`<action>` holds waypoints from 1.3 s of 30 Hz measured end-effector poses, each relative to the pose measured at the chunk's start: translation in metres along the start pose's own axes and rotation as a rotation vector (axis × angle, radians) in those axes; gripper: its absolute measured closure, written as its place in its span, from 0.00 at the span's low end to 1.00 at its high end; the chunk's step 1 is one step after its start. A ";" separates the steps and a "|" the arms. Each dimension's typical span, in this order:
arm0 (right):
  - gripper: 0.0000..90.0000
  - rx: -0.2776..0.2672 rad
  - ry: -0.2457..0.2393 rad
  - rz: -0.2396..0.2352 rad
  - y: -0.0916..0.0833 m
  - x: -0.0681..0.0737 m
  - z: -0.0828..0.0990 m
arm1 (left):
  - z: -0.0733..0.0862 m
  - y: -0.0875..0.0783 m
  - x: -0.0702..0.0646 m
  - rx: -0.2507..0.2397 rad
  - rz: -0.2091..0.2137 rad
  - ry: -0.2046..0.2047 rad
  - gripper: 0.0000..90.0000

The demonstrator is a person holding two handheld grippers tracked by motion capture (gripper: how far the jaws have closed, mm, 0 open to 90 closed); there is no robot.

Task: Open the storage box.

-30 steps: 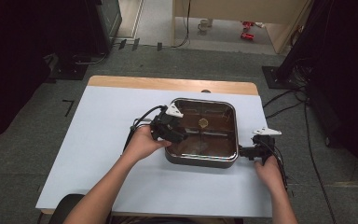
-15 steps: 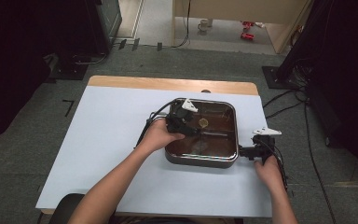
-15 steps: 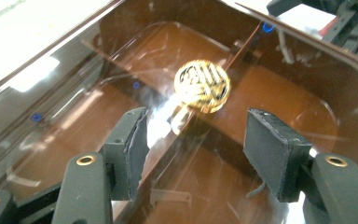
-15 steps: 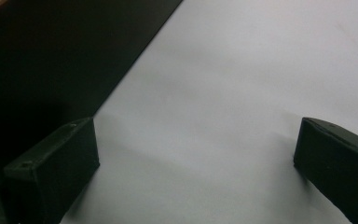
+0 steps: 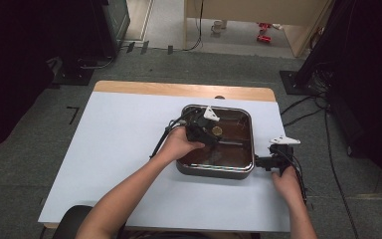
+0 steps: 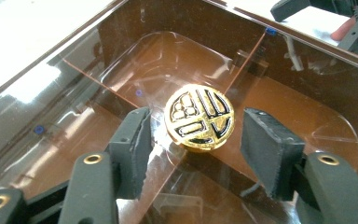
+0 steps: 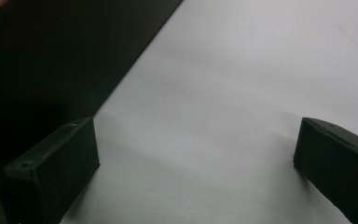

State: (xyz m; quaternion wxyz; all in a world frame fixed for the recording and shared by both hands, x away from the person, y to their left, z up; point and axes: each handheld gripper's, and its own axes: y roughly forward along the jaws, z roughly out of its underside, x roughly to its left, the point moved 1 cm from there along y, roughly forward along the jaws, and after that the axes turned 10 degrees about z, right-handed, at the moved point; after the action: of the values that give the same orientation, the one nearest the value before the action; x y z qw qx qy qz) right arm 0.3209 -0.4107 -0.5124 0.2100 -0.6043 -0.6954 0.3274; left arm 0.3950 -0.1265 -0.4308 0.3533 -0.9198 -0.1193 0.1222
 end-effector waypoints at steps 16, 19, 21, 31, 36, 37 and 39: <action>0.00 -0.001 0.000 0.001 0.000 0.000 0.000 | 0.002 0.001 0.000 -0.018 0.002 0.018 0.65; 0.00 -0.001 -0.001 0.001 0.000 0.000 0.000 | 0.001 0.000 0.000 -0.015 0.009 0.014 0.65; 0.00 -0.001 -0.001 0.001 0.000 0.000 0.000 | 0.000 -0.001 0.000 -0.016 0.012 0.011 0.65; 0.00 -0.001 0.000 0.002 0.000 0.000 0.000 | -0.012 -0.022 -0.006 -0.054 0.031 0.001 0.65; 0.00 -0.001 0.000 0.002 0.000 0.000 0.000 | -0.016 -0.035 -0.012 -0.050 0.029 0.008 0.65; 0.00 -0.001 0.000 0.002 0.000 0.000 0.000 | -0.016 -0.037 -0.013 -0.041 0.028 0.009 0.65; 0.00 -0.001 0.000 0.001 0.000 0.000 0.000 | -0.016 -0.043 -0.016 -0.031 0.029 0.015 0.65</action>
State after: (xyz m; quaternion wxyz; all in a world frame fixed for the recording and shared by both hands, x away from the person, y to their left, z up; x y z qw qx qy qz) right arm 0.3209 -0.4106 -0.5124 0.2098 -0.6049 -0.6950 0.3273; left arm 0.3791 -0.1102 -0.3880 0.3382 -0.9276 -0.1053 0.1187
